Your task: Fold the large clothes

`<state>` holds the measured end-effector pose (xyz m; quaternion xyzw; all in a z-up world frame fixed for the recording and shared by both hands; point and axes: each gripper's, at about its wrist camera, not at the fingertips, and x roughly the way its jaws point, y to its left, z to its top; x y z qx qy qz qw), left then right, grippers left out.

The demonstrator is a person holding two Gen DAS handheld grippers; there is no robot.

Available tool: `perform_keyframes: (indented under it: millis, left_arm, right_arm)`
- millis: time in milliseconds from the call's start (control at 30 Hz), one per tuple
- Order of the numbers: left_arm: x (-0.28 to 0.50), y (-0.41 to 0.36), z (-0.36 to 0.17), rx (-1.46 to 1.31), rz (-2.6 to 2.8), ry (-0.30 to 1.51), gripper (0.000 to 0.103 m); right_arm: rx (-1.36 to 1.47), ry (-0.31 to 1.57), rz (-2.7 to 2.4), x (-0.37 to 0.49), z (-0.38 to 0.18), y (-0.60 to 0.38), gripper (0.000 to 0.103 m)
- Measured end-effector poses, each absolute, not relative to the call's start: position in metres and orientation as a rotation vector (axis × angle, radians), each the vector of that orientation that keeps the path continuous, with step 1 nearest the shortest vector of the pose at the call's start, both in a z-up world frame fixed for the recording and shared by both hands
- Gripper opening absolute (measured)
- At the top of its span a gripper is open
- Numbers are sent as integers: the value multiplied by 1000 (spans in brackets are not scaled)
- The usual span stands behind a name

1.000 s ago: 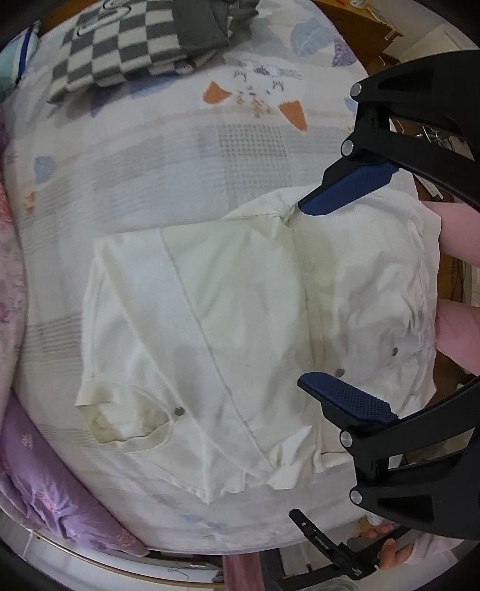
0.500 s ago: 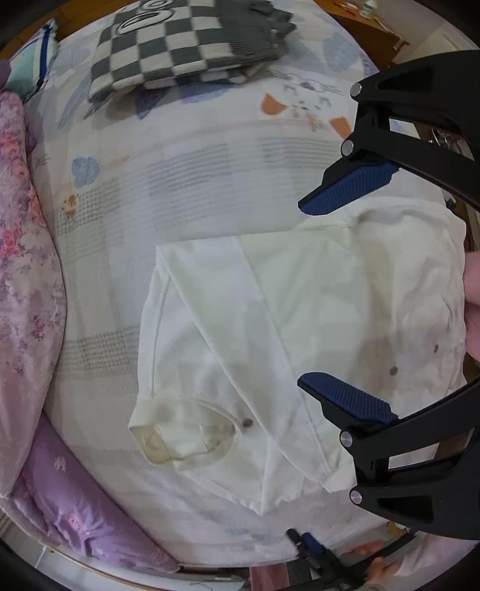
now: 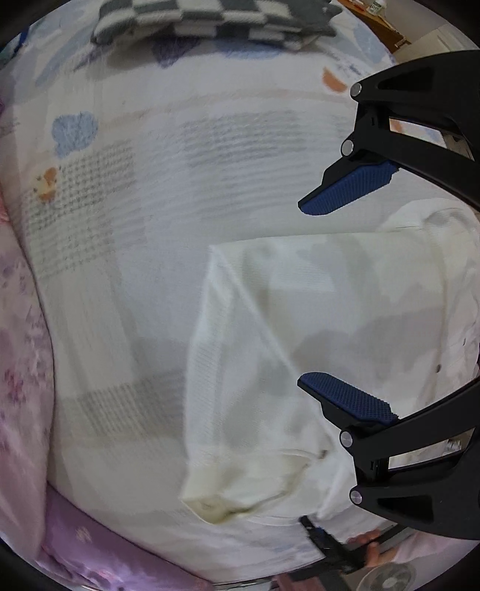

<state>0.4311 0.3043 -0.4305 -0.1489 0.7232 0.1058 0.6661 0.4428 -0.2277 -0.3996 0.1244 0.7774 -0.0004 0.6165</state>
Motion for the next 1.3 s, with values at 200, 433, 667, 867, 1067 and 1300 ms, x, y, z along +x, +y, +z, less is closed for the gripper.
perform_keyframes:
  millis: [200,433,667,867,1067,1300]
  left_arm:
    - [425,305,-398,-335,237,1566,12]
    - [414,302,-372,-302,290,1525,12]
    - [403,289,-346,-274,307,1480,12]
    - [387,281,-313,-272,288,1433,12]
    - [357,272,-285,-250,264,1384,12]
    - [315,258,-246,-169,199,1334,11]
  right_arm:
    - [339,1866,-12,474,-457,-237,84]
    - [318,1830,51,476,-476,-230,25]
    - [221,1699,61,460,-424,-216,16]
    - [218,1620,39,445,-378,-220,15]
    - [232,1540,52,422,-330,-229,15]
    - [239,1425,84,371,-286,-221,15]
